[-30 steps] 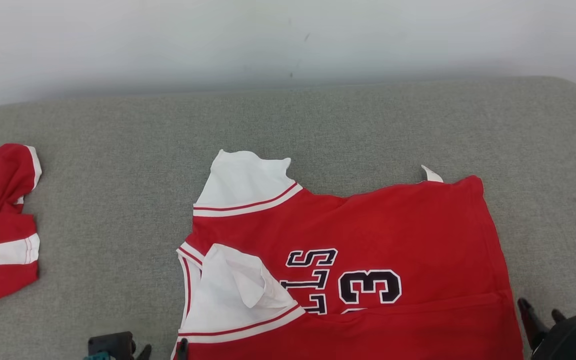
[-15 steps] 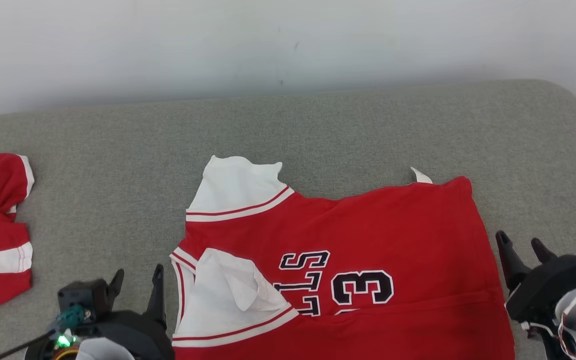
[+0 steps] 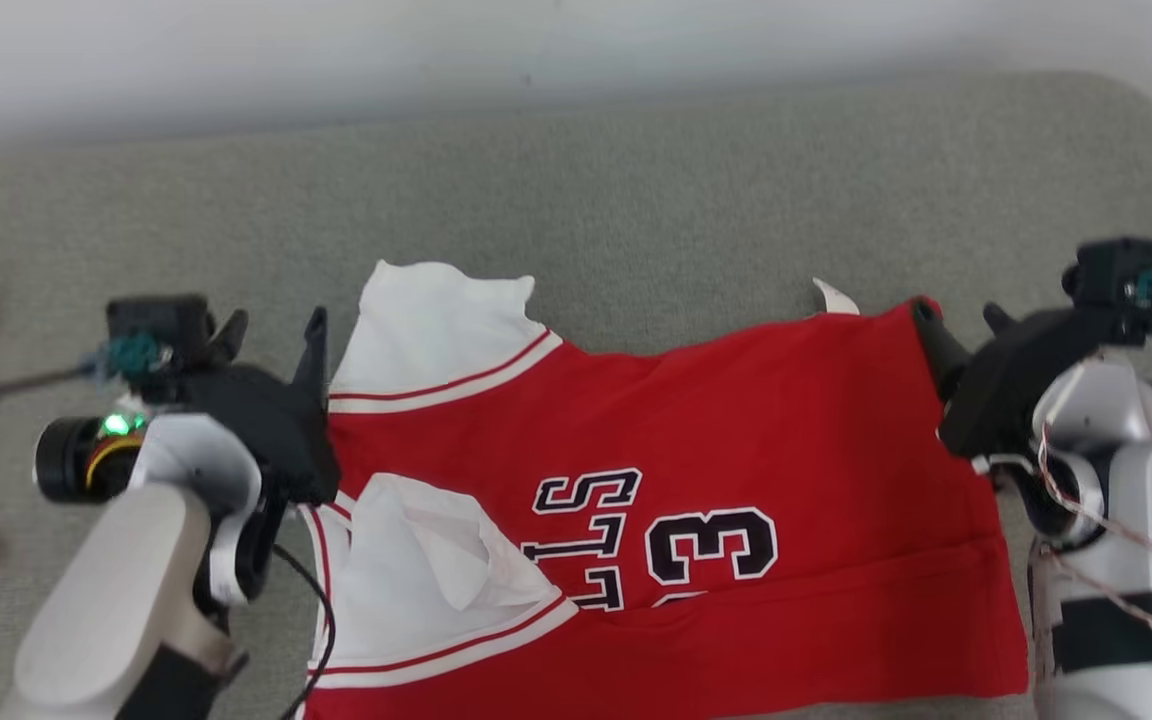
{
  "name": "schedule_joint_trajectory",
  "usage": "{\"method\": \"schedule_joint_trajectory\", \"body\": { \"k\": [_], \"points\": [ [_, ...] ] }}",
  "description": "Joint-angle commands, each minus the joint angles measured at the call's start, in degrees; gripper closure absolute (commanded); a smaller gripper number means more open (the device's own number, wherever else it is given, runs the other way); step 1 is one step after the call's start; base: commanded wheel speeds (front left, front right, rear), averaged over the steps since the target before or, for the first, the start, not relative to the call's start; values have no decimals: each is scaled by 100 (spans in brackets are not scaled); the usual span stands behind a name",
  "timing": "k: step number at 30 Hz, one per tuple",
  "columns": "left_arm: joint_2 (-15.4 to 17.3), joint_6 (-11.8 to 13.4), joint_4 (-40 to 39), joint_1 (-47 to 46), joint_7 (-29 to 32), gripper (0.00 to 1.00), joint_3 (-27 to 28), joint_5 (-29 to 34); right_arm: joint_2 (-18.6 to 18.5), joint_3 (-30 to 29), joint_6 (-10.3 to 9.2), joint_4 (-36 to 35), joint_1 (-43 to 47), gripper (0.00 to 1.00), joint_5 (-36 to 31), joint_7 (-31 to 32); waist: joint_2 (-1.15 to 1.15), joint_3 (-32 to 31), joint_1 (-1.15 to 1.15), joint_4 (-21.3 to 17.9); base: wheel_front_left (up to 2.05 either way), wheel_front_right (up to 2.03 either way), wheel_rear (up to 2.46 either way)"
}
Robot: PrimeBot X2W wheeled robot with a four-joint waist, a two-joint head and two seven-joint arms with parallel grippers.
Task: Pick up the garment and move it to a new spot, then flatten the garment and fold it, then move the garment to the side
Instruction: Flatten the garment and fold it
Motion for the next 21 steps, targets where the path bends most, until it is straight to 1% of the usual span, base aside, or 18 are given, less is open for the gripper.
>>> {"method": "schedule_joint_trajectory", "body": {
  "k": [1,5,8,11,15,21],
  "points": [
    [3,-100,168,-183,168,0,-65,-76,-54,43,-14,83,-171,0,-41,35,0,353,-1,-142,0,0,0],
    [42,-382,700,-947,657,0,-190,-108,-137,207,-14,508,-726,0,-97,88,0,669,-1,-228,0,0,0],
    [15,-519,1081,-1370,845,0,-263,-100,-171,298,-14,793,-1053,0,-107,28,0,822,-1,-302,0,0,0],
    [-4,-588,1453,-1776,1127,0,-364,-50,-219,434,-14,1019,-1321,0,-154,-18,0,957,-1,-371,0,0,0],
    [20,-618,1947,-2303,1387,0,-479,55,-277,674,-14,1323,-1665,0,-236,-165,0,1130,-1,-522,0,0,0],
    [40,-647,2448,-2630,1715,0,-641,127,-351,812,-14,1565,-1816,0,-252,-358,0,1211,-1,-630,0,0,0]
  ]
}}
